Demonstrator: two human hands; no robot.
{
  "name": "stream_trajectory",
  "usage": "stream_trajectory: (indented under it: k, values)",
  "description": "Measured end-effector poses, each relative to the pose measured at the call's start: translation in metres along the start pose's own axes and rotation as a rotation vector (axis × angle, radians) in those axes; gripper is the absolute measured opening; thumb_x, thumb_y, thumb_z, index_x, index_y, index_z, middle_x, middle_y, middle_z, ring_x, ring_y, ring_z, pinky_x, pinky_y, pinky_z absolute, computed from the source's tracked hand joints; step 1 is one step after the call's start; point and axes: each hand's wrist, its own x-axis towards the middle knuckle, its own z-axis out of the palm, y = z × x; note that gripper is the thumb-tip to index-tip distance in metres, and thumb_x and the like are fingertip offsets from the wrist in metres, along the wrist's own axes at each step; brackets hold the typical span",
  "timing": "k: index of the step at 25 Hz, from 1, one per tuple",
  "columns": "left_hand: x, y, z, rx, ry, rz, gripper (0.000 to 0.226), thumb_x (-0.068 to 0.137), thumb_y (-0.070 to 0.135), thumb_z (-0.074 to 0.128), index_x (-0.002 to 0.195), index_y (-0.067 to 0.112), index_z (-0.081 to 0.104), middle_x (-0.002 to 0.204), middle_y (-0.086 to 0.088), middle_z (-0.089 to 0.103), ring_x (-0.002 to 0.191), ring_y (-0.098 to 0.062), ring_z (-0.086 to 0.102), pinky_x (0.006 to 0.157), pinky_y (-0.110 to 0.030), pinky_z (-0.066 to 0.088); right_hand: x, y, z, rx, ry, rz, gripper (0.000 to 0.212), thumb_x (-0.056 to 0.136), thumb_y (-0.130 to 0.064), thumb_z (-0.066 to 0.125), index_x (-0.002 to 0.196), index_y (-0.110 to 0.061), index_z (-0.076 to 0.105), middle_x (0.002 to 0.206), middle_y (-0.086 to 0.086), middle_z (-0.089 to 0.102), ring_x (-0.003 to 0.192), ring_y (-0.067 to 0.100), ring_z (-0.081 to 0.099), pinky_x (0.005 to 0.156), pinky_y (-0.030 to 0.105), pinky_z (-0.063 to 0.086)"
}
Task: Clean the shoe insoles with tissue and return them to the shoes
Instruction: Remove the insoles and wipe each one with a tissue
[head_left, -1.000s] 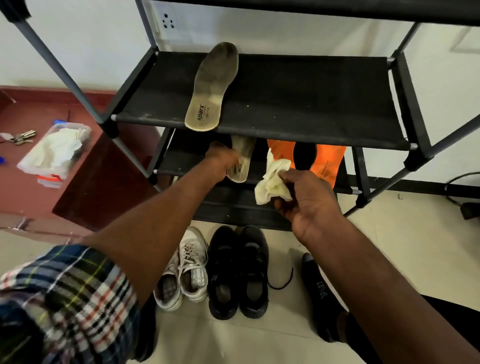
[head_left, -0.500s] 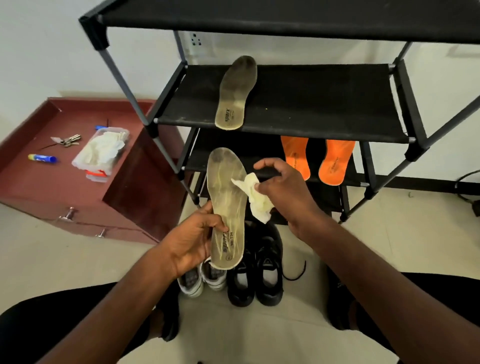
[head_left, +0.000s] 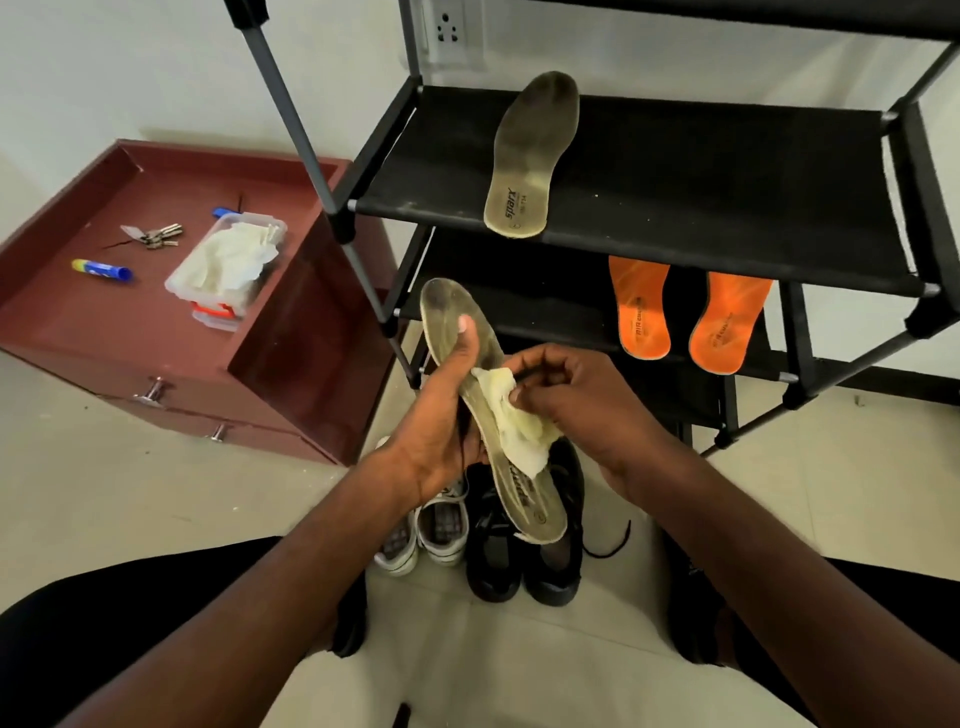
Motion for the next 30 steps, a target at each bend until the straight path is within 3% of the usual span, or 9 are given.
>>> stream_trajectory:
  k: [2,6,9,12,15,18,22,25,30]
  values:
    - [0.002,0.0,-0.001,-0.053,-0.018,-0.011,0.11,0.086,0.095,0.022,0.144,0.011,0.061,0.147,-0.019,0.058,0.139,-0.037,0.054,0.122,-0.056,0.034,-0.001,-0.002,0.003,0.051,-0.016,0.049,0.022,0.09,0.002,0.068,0.103,-0.014,0.076,0.096,0.007,0.078,0.086,0.013,0.074,0.066,0.02,0.054]
    - [-0.011,0.006,0.007,-0.087,0.024,-0.004,0.111,0.087,0.088,-0.003,0.101,0.022,0.085,0.117,-0.014,0.077,0.111,-0.026,0.074,0.098,-0.044,0.058,-0.005,-0.003,-0.002,0.15,-0.036,0.081,0.023,0.09,-0.002,0.071,0.106,-0.017,0.077,0.099,0.002,0.08,0.094,0.019,0.075,0.073,0.028,0.057]
    - [-0.006,0.0,-0.002,-0.177,0.045,0.01,0.108,0.086,0.093,0.01,0.116,0.018,0.081,0.124,-0.019,0.072,0.114,-0.036,0.069,0.106,-0.052,0.049,-0.007,-0.001,-0.01,0.237,0.023,0.068,0.029,0.09,-0.001,0.07,0.109,-0.02,0.076,0.102,0.002,0.079,0.1,0.023,0.075,0.08,0.036,0.06]
    - [0.004,-0.006,-0.005,-0.172,0.006,-0.055,0.103,0.088,0.093,0.021,0.13,0.013,0.072,0.108,-0.025,0.068,0.083,-0.039,0.065,0.076,-0.046,0.056,-0.004,-0.002,-0.021,0.303,0.141,-0.009,0.034,0.09,0.001,0.069,0.114,-0.023,0.071,0.105,0.0,0.078,0.097,0.016,0.075,0.073,0.029,0.058]
    - [0.003,-0.008,0.004,-0.269,-0.06,-0.101,0.087,0.095,0.082,0.033,0.131,0.013,0.072,0.111,-0.019,0.071,0.088,-0.034,0.068,0.074,-0.047,0.058,0.002,-0.003,-0.023,0.145,0.27,-0.166,0.027,0.088,0.004,0.068,0.105,-0.018,0.07,0.096,0.007,0.073,0.086,0.014,0.072,0.067,0.021,0.057]
    - [0.001,-0.011,0.009,-0.336,-0.089,-0.08,0.08,0.099,0.071,0.04,0.142,0.007,0.062,0.119,-0.017,0.068,0.099,-0.033,0.067,0.083,-0.048,0.054,0.004,0.003,-0.016,-0.134,0.376,-0.351,0.024,0.089,0.003,0.065,0.095,-0.019,0.071,0.084,-0.005,0.069,0.08,0.012,0.068,0.069,0.03,0.06]
    - [-0.003,-0.008,0.009,-0.395,-0.085,-0.08,0.073,0.097,0.062,0.051,0.144,0.007,0.057,0.118,-0.014,0.064,0.102,-0.029,0.064,0.094,-0.045,0.051,0.002,0.009,-0.002,-0.464,0.334,-0.559,0.021,0.089,-0.002,0.066,0.098,-0.021,0.067,0.088,-0.009,0.065,0.081,0.008,0.065,0.071,0.034,0.059]
    - [-0.009,-0.004,0.011,-0.411,-0.08,-0.074,0.065,0.097,0.058,0.053,0.14,0.01,0.056,0.115,-0.012,0.061,0.1,-0.026,0.063,0.092,-0.039,0.053,0.003,0.015,0.006,-0.566,0.294,-0.576,0.021,0.089,-0.009,0.069,0.102,-0.024,0.066,0.09,-0.012,0.064,0.082,0.007,0.064,0.072,0.037,0.059]
    - [-0.006,-0.004,0.013,-0.424,-0.067,-0.049,0.068,0.101,0.065,0.044,0.139,0.01,0.06,0.107,-0.011,0.071,0.097,-0.025,0.072,0.086,-0.039,0.059,-0.004,0.017,0.013,-0.601,0.233,-0.533,0.028,0.086,-0.024,0.083,0.109,-0.025,0.068,0.093,-0.013,0.065,0.083,0.006,0.063,0.073,0.033,0.058]
